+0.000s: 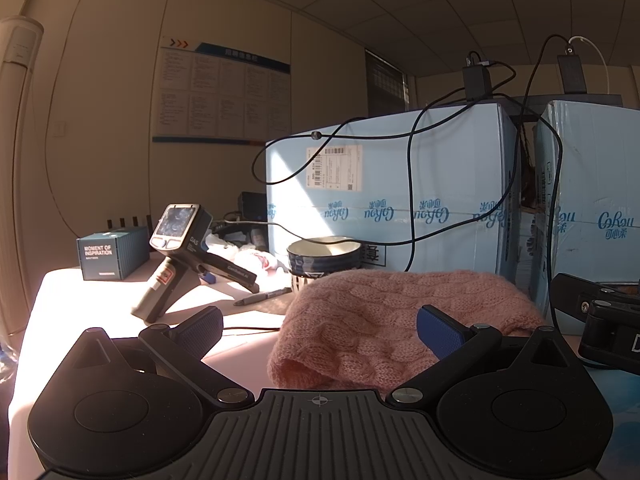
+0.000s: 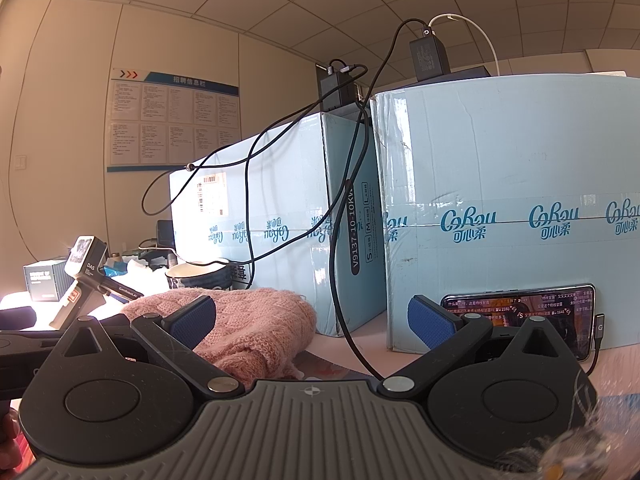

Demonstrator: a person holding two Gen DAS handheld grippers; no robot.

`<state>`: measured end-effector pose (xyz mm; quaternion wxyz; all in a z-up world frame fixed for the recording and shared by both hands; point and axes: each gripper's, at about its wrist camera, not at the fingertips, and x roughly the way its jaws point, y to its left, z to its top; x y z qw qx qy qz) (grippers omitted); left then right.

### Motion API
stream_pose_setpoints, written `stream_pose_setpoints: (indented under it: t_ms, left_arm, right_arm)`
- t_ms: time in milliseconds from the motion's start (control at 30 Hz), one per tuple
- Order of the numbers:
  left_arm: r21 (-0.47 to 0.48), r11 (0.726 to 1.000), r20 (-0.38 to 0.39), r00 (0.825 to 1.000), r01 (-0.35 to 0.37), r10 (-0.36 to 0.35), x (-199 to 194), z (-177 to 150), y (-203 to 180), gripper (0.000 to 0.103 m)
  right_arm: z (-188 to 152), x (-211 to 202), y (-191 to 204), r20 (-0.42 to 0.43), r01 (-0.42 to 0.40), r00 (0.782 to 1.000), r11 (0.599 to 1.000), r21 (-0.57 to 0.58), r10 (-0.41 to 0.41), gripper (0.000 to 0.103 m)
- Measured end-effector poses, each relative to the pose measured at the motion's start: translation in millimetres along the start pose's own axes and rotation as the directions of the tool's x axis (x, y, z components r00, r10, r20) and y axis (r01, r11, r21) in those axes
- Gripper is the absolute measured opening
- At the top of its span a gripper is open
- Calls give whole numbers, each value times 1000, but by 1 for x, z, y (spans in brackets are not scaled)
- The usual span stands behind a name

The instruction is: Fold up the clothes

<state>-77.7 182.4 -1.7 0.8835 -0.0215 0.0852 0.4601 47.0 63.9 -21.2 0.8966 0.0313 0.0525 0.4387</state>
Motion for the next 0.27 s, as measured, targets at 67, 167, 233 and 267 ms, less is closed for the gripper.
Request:
stream_pose_setpoints:
  t_ms: [67, 167, 233, 267]
  left_arm:
    - [0, 1000, 0, 1000, 0, 0, 0, 0, 0, 103]
    - [0, 1000, -1, 1000, 0, 0, 0, 0, 0, 103]
    - [-1, 1000, -2, 1000, 0, 0, 0, 0, 0, 103]
    - [-1, 1000, -2, 1000, 0, 0, 0, 0, 0, 103]
  right_arm:
    - [0, 0, 0, 0, 0, 1000, 1000, 0, 0, 103]
    - [0, 0, 0, 0, 0, 1000, 1000, 0, 0, 103]
    - [0, 0, 0, 0, 0, 1000, 1000, 0, 0, 103]
    - [0, 0, 0, 0, 1, 1000, 1000, 0, -1, 103]
